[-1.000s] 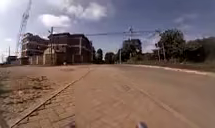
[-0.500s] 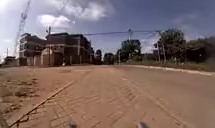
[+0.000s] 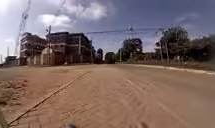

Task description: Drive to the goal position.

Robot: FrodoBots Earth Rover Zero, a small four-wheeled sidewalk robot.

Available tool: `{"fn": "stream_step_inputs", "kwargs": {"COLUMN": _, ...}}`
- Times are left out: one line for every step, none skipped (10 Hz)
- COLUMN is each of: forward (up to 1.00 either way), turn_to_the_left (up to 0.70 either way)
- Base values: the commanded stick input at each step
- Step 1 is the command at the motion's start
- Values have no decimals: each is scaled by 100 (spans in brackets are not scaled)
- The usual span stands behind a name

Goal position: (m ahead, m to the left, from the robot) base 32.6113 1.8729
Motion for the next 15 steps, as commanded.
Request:
{"fn": "stream_step_inputs", "kwargs": {"forward": 100, "turn_to_the_left": 0}}
{"fn": "stream_step_inputs", "kwargs": {"forward": 100, "turn_to_the_left": 0}}
{"fn": "stream_step_inputs", "kwargs": {"forward": 100, "turn_to_the_left": 0}}
{"fn": "stream_step_inputs", "kwargs": {"forward": 100, "turn_to_the_left": 0}}
{"fn": "stream_step_inputs", "kwargs": {"forward": 100, "turn_to_the_left": 0}}
{"fn": "stream_step_inputs", "kwargs": {"forward": 100, "turn_to_the_left": 0}}
{"fn": "stream_step_inputs", "kwargs": {"forward": 100, "turn_to_the_left": 0}}
{"fn": "stream_step_inputs", "kwargs": {"forward": 100, "turn_to_the_left": 0}}
{"fn": "stream_step_inputs", "kwargs": {"forward": 100, "turn_to_the_left": 0}}
{"fn": "stream_step_inputs", "kwargs": {"forward": 100, "turn_to_the_left": 0}}
{"fn": "stream_step_inputs", "kwargs": {"forward": 100, "turn_to_the_left": 0}}
{"fn": "stream_step_inputs", "kwargs": {"forward": 100, "turn_to_the_left": -9}}
{"fn": "stream_step_inputs", "kwargs": {"forward": 100, "turn_to_the_left": -26}}
{"fn": "stream_step_inputs", "kwargs": {"forward": 100, "turn_to_the_left": -29}}
{"fn": "stream_step_inputs", "kwargs": {"forward": 100, "turn_to_the_left": -11}}
